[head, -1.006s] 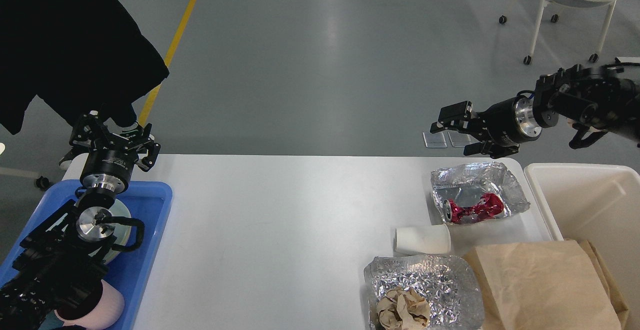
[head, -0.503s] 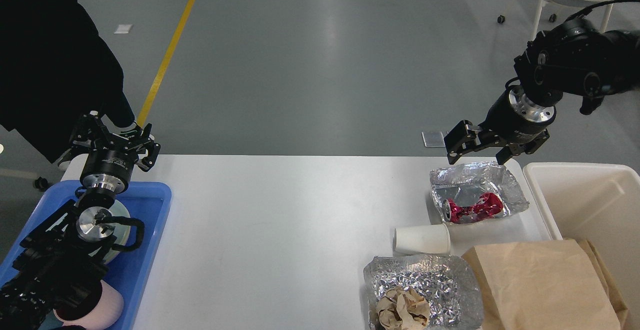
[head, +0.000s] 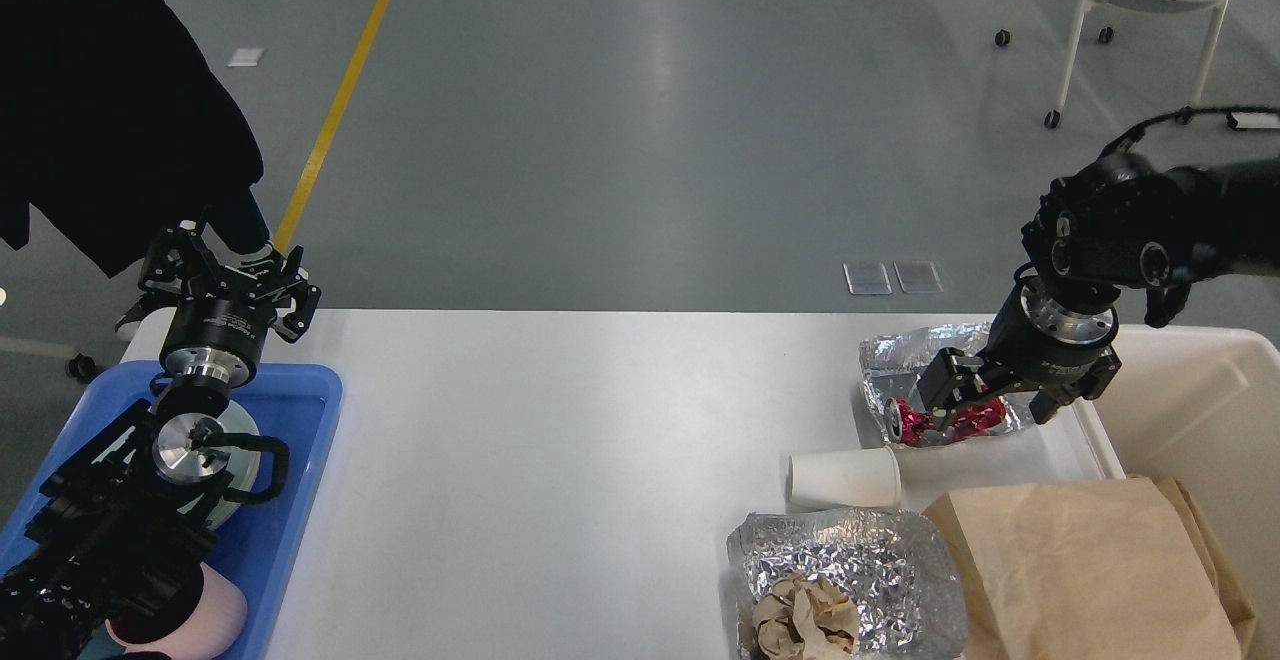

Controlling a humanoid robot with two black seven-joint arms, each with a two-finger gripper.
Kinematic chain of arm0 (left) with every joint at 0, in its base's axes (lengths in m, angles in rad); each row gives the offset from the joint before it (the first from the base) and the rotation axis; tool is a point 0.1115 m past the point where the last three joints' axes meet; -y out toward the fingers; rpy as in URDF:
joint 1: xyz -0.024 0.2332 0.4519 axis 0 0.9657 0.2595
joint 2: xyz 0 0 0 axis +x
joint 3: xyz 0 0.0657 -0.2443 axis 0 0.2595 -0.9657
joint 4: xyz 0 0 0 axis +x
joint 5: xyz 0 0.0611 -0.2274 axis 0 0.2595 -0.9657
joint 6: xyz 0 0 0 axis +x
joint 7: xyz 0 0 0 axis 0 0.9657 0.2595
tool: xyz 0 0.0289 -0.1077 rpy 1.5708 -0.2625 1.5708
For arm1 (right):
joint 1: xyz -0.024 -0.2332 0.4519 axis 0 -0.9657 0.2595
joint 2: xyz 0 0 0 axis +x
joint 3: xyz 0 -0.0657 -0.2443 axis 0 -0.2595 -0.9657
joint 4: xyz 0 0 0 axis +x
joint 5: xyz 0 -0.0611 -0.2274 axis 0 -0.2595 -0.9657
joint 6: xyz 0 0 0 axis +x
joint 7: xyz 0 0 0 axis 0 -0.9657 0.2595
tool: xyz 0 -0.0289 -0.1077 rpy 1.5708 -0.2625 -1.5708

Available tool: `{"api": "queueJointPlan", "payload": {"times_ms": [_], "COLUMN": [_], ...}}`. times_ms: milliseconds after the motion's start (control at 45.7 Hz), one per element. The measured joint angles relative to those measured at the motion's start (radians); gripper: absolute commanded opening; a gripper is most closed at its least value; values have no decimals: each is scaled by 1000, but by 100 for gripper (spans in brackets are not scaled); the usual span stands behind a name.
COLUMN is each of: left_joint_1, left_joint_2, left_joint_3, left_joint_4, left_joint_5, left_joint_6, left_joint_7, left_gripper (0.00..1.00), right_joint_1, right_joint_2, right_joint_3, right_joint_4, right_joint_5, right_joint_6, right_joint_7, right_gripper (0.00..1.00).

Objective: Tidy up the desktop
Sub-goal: 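Lower the right gripper toward the brown paper bag's edge, then close the right gripper on the brown paper bag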

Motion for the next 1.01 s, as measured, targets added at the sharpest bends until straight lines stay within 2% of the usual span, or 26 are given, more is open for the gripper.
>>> {"api": "queueJointPlan", "payload": {"times_ms": [131, 612, 809, 853, 897, 1006], "left_joint_1": [0, 0, 0, 0, 0, 0], "left_joint_2": [0, 0, 0, 0, 0, 0], "left_joint_3": [0, 0, 0, 0, 0, 0], "left_joint_4": [0, 0, 0, 0, 0, 0], "left_joint_5": [0, 0, 0, 0, 0, 0], "left_joint_6": [0, 0, 0, 0, 0, 0], "left_joint_7": [0, 0, 0, 0, 0, 0], "left_gripper": [97, 97, 97, 97, 97, 97], "right_joint_1": [-92, -308, -387, -394, -396, -396], "right_joint_2": [8, 41, 52, 52, 51, 49], "right_joint_3": [10, 68, 63, 61, 61, 60], "right_joint_4": [-33, -174, -260, -269, -272, -273], "right_joint_5": [-5, -7, -45, -51, -53, -54], "right_joint_6": [-10, -39, -95, -113, -132, -181], "right_joint_7": [-23, -30, -71, -75, -77, -80], "right_gripper": [100, 100, 100, 94, 80, 26]}}
